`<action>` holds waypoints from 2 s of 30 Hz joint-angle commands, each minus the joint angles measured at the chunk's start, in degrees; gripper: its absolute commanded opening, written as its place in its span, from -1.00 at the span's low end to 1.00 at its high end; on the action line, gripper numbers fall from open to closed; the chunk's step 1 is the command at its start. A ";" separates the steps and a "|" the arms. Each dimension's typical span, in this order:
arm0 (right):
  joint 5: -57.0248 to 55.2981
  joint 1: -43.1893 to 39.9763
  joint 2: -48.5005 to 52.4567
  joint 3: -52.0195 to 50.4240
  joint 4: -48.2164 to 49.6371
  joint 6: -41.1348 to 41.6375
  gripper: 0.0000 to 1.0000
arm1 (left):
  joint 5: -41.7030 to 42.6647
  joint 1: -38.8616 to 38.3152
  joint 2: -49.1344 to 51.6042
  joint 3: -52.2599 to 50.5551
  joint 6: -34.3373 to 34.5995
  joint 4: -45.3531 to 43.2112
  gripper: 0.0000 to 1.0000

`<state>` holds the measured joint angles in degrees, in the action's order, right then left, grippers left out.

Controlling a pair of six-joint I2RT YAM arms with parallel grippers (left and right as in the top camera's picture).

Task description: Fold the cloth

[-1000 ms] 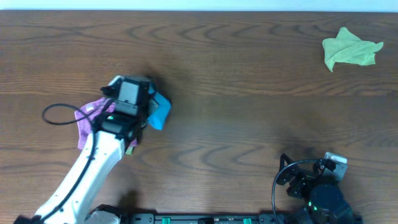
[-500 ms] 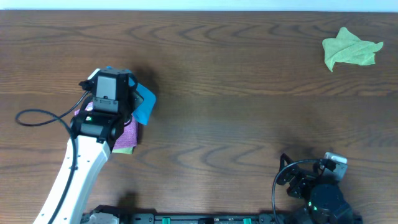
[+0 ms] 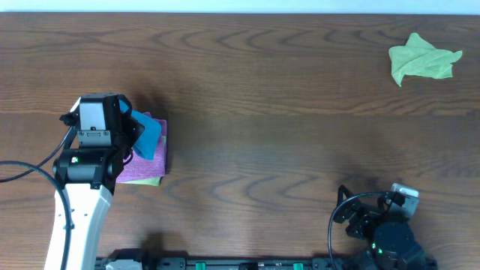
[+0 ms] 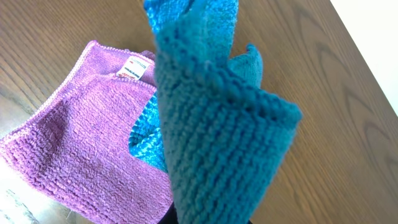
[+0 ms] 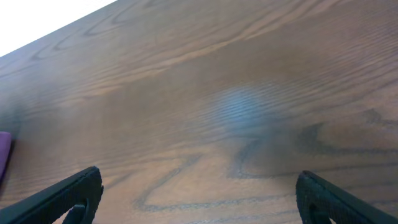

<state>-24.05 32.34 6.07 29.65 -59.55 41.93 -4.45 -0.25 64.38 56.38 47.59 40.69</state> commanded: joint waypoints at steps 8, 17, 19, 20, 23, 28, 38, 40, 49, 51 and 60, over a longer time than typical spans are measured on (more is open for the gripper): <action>-0.79 -0.44 -0.55 -0.11 -0.13 0.87 0.99 | -0.66 0.35 0.17 1.62 -1.33 3.15 -0.88; -0.79 -0.44 -0.55 -0.11 -0.13 0.87 0.99 | -1.79 0.35 0.48 -1.07 0.07 5.16 -0.88; -0.79 -0.44 -0.55 -0.11 -0.13 0.87 0.98 | -2.10 0.35 0.48 -2.16 0.48 5.46 -0.88; -0.76 -0.44 -0.55 -0.11 -0.13 0.87 0.98 | -2.08 0.35 0.48 -3.06 0.94 5.46 -0.88; -0.79 -0.44 -0.55 -0.11 -0.13 0.87 0.98 | -1.97 0.35 0.48 -5.44 2.80 5.42 -0.88; -0.79 -0.44 -0.55 -0.11 -0.13 0.87 0.98 | -2.01 0.35 0.48 -8.57 4.81 5.18 -0.88; -0.79 -0.44 -0.55 -0.11 -0.13 0.87 0.98 | -3.02 1.90 0.48 -14.32 7.91 5.18 -0.88; -0.79 -0.44 -0.55 -0.11 -0.13 0.85 0.98 | -3.04 2.84 0.48 -14.38 7.85 5.29 -0.88; -0.76 -0.44 -0.55 -0.11 -0.13 0.87 0.99 | -0.55 4.17 0.00 -14.16 6.12 5.40 -0.07; -0.79 -0.44 -0.55 -0.11 -0.13 0.87 0.98 | 0.00 4.22 -0.68 -13.70 4.55 5.42 0.07; -0.79 -0.44 -0.55 -0.11 -0.13 0.85 0.98 | -0.63 4.24 -5.31 -8.07 -2.34 7.32 0.62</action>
<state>-24.05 32.36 6.07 29.65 -59.57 41.93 -4.47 3.66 60.36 45.47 48.45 47.20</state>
